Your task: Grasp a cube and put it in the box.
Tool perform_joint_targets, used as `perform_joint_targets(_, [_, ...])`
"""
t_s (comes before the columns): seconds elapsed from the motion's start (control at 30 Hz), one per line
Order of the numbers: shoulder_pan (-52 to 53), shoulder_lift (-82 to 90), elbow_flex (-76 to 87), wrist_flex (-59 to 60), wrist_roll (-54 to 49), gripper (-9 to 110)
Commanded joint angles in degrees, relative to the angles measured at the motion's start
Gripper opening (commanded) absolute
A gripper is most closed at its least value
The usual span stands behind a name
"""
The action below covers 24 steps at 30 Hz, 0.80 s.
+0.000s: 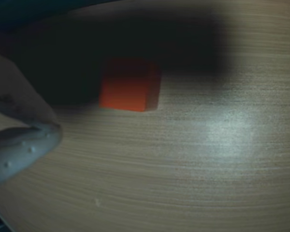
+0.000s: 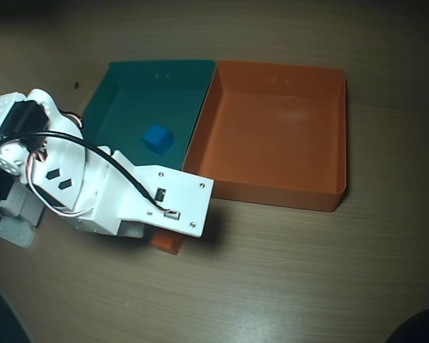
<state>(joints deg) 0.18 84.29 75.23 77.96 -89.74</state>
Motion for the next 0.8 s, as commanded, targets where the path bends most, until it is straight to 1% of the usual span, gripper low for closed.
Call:
perform_joint_targets(0.0, [-0.2, -0.7, -3.9, -0.6, 0.3, -5])
perform_joint_targets(0.47, [-1.0, -6.3, -4.4, -0.6, 0.3, -5])
perform_joint_targets(0.77, [-1.7, -6.7, -4.4, -0.6, 0.3, -5])
